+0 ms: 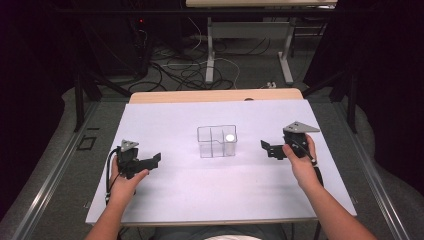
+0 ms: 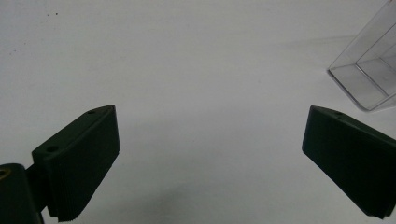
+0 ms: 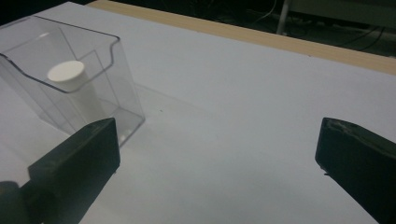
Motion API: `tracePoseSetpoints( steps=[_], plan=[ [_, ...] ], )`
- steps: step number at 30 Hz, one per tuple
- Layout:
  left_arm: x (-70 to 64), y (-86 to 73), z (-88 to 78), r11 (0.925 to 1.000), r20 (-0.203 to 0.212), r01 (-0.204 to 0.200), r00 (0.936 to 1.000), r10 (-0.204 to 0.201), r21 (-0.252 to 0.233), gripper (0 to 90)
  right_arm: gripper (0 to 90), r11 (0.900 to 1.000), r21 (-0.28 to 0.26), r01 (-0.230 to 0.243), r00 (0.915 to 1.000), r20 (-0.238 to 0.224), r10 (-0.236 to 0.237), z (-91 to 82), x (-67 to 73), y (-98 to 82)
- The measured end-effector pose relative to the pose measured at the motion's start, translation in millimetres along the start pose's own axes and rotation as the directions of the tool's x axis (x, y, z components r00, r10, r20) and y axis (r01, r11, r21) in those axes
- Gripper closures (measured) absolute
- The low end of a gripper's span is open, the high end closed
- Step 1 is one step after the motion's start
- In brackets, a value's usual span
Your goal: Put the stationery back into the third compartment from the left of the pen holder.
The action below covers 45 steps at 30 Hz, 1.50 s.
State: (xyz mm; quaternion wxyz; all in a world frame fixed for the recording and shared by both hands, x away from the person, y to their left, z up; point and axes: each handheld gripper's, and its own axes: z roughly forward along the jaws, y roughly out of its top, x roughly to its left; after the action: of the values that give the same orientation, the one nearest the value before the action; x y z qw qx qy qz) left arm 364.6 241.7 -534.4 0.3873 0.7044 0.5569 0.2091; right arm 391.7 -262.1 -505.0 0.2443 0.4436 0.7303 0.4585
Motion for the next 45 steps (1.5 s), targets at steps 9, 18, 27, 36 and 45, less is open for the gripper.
tracePoseSetpoints(
  steps=[9, 18, 27, 36, 45],
  plan=[
    [0.2, 0.7, -0.1, 1.0000, -0.004, -0.003, 1.0000, 0.003, -0.001, 4.0, 0.0, 0.998, 0.022, -0.062, 0.9958, 0.069, 0.060, -7.0, -31.0, -18.0],
    [0.3, 0.9, 0.6, 1.0000, -0.003, -0.007, 1.0000, 0.007, 0.000, 4.0, 0.0, 0.993, 0.013, -0.120, 0.9859, 0.119, 0.118, -11.2, -50.7, -30.6],
    [1.1, 1.0, 0.3, 1.0000, -0.006, 0.001, 1.0000, -0.001, -0.001, 4.0, 0.0, 0.988, 0.017, -0.153, 0.9799, 0.133, 0.149, -12.3, -58.3, -39.5],
    [2.3, 1.2, -0.5, 1.0000, -0.009, 0.001, 1.0000, -0.001, 0.000, 4.0, 0.0, 0.983, 0.042, -0.179, 0.9747, 0.143, 0.172, -8.1, -61.7, -46.7],
    [2.3, 1.1, -0.1, 1.0000, -0.009, 0.000, 1.0000, 0.000, -0.001, 4.0, 0.0, 0.982, 0.053, -0.181, 0.9736, 0.150, 0.172, -5.5, -64.5, -50.9]
  ],
)
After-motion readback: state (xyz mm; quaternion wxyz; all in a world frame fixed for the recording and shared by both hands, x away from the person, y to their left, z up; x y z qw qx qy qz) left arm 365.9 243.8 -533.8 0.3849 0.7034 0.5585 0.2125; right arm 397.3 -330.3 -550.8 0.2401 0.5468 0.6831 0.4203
